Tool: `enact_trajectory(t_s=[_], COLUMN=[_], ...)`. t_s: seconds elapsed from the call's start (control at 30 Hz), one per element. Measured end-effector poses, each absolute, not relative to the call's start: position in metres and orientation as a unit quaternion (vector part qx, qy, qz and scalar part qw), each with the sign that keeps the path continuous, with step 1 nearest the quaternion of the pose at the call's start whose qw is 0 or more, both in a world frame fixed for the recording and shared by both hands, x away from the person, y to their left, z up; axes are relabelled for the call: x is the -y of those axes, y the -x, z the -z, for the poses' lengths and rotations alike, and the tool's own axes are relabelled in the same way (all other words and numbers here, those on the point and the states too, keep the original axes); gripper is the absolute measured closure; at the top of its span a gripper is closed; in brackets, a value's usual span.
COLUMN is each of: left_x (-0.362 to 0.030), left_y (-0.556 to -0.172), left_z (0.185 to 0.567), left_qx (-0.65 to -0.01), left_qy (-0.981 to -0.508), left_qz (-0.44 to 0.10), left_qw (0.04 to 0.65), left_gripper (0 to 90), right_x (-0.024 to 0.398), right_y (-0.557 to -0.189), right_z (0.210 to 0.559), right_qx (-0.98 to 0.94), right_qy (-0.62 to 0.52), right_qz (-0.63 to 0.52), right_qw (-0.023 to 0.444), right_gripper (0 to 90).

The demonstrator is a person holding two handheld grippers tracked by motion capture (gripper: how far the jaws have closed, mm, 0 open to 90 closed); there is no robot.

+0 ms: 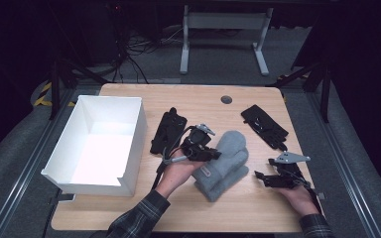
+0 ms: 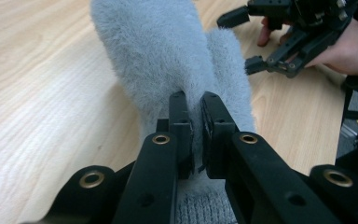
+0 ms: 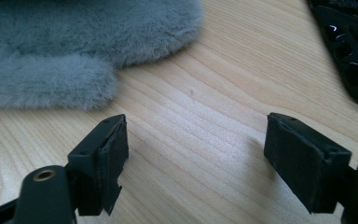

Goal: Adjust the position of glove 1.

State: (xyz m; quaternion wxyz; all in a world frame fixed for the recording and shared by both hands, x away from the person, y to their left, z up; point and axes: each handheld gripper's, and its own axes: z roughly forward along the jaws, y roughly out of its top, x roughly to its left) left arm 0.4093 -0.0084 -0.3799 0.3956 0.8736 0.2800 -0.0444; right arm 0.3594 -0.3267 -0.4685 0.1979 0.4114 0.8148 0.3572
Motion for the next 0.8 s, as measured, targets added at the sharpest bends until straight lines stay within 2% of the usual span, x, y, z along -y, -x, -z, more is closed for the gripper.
enact_trajectory(t_s=[0.6,0.7,0.8], left_x=[0.028,0.028,0.028], left_y=[-0.403,-0.405,-0.404], left_z=[0.395,0.402,0.4], left_qx=[-0.263,-0.256,-0.253], left_qy=[-0.888,-0.892,-0.892], left_qz=[0.056,0.055,0.049], left_qw=[0.373,0.369,0.372], left_gripper=[84.5,82.2,75.9], right_x=[0.327,0.327,0.327], right_y=[-0.359,-0.359,-0.359], right_z=[0.469,0.469,0.469], right_qx=[-0.815,-0.815,-0.815], right_qy=[-0.411,-0.411,-0.411], right_qz=[-0.357,-0.357,-0.357], right_qw=[0.198,0.198,0.198], right_gripper=[22.4,22.4,22.3])
